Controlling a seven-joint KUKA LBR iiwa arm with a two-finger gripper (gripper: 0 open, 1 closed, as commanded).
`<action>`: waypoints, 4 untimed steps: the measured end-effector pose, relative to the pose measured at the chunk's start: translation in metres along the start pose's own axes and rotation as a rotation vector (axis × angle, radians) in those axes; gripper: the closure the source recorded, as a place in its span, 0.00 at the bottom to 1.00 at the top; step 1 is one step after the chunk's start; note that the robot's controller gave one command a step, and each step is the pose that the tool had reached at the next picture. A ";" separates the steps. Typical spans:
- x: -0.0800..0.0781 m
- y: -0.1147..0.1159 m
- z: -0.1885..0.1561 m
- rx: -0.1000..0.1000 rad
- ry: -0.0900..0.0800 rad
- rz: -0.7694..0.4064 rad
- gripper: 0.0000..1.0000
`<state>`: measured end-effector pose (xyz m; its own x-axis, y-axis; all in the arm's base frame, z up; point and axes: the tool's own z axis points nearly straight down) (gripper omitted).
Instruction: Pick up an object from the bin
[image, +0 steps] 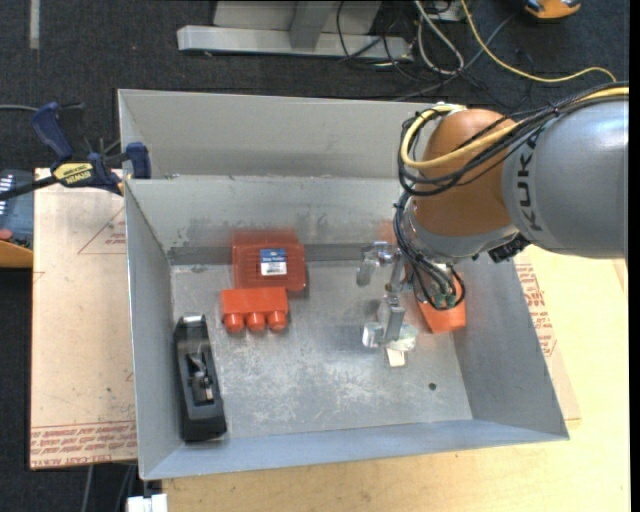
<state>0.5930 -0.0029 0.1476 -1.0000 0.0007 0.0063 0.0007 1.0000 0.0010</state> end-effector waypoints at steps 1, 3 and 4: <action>-0.002 0.000 -0.005 0.000 -0.007 0.000 0.00; 0.003 -0.096 0.024 0.000 -0.008 -0.536 0.00; -0.002 -0.085 0.020 0.002 -0.010 -0.714 0.00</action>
Offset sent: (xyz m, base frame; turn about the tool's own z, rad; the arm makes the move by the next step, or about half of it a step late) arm -0.0176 -0.0678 0.0052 -0.8427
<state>0.5947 -0.0878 0.1272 -0.7563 -0.6542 -0.0045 -0.6542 0.7563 0.0001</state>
